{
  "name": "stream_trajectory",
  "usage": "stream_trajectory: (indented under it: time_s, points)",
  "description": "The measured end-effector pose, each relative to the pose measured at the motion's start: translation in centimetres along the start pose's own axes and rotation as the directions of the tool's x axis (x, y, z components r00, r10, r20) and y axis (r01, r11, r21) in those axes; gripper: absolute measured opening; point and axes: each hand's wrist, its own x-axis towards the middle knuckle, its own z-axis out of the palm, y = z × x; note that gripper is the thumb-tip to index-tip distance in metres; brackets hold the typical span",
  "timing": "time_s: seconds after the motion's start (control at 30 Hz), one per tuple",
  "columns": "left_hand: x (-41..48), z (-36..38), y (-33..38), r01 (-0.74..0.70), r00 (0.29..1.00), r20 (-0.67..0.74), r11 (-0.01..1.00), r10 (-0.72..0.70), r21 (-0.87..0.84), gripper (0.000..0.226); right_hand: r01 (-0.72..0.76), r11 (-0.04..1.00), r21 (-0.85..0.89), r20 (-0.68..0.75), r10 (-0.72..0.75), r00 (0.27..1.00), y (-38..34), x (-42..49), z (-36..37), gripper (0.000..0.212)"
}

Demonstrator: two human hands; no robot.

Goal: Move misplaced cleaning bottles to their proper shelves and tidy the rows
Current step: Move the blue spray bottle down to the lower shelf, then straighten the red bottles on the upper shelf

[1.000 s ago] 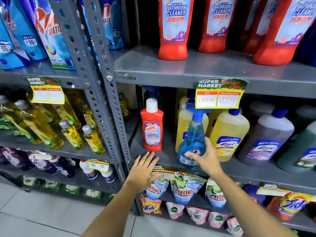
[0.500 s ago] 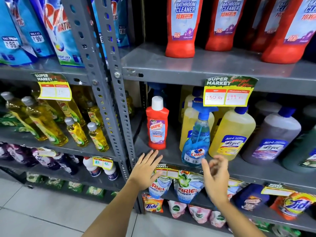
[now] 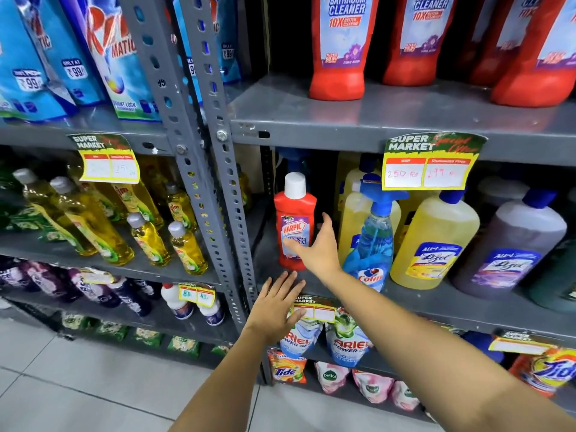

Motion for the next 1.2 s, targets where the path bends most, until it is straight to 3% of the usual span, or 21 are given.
stream_trajectory:
  time_s: [0.07, 0.23, 0.43, 0.53, 0.63, 0.7, 0.8, 0.9, 0.97, 1.1, 1.13, 1.2]
  points:
    - [0.0, -0.1, 0.1, 0.017, 0.999, 0.029, 1.000, -0.017, 0.011, 0.066, 0.019, 1.000, -0.018, 0.013, -0.018, 1.000, 0.4, 0.9, 0.5, 0.104]
    - [0.2, -0.2, 0.3, 0.043, 0.997, 0.069, 0.999, -0.045, 0.028, 0.067, 0.001, 0.998, -0.062, 0.083, 0.004, 0.997, 0.2, 1.8, 0.6, 0.064]
    - [0.1, -0.9, 0.3, 0.028, 0.989, 0.140, 0.997, -0.038, 0.072, 0.071, 0.079, 0.992, -0.099, 0.070, -0.072, 0.995, -0.1, 0.4, -0.4, 0.055]
    - [0.1, -1.5, 0.1, 0.011, 0.987, 0.161, 0.998, -0.022, 0.070, 0.072, 0.204, 0.969, -0.137, 0.082, -0.194, 0.978, -1.4, -1.7, -2.2, 0.053]
    - [-0.2, -3.7, 0.7, -0.013, 0.985, 0.173, 0.998, 0.003, 0.057, 0.067, 0.343, 0.937, -0.067, 0.111, -0.334, 0.936, -4.1, -4.2, -5.3, 0.054]
    - [-0.2, -6.1, 1.2, -0.070, 0.991, 0.116, 0.996, 0.064, 0.051, 0.058, 0.432, 0.902, -0.006, 0.099, -0.429, 0.898, -6.5, -6.1, -7.9, 0.054]
    - [0.2, -11.2, 2.1, -0.203, 0.972, -0.110, 0.978, 0.207, 0.048, 0.053, 0.500, 0.863, 0.073, 0.000, -0.501, 0.865, -10.9, -8.6, -11.8, 0.056]
    - [1.0, -18.5, 3.9, -0.332, 0.862, -0.357, 0.933, 0.360, 0.138, 0.044, 0.592, 0.795, 0.134, -0.101, -0.583, 0.806, -15.8, -10.0, -16.1, 0.051]
    - [1.5, -23.2, 4.9, -0.384, 0.787, -0.450, 0.906, 0.421, 0.176, 0.041, 0.660, 0.728, 0.186, -0.162, -0.640, 0.751, -19.1, -10.1, -19.1, 0.049]
    - [3.0, -29.5, 5.8, -0.374, 0.663, -0.613, 0.900, 0.429, 0.225, 0.040, 0.739, 0.653, 0.166, -0.250, -0.697, 0.672, -23.6, -7.2, -24.0, 0.052]
    - [3.6, -30.5, 5.9, -0.358, 0.653, -0.631, 0.905, 0.419, 0.230, 0.043, 0.744, 0.653, 0.145, -0.263, -0.699, 0.665, -24.3, -5.8, -24.8, 0.053]
    - [5.1, -31.6, 6.1, -0.299, 0.699, -0.601, 0.922, 0.388, 0.247, 0.051, 0.736, 0.670, 0.095, -0.299, -0.686, 0.663, -25.0, -2.6, -25.9, 0.053]
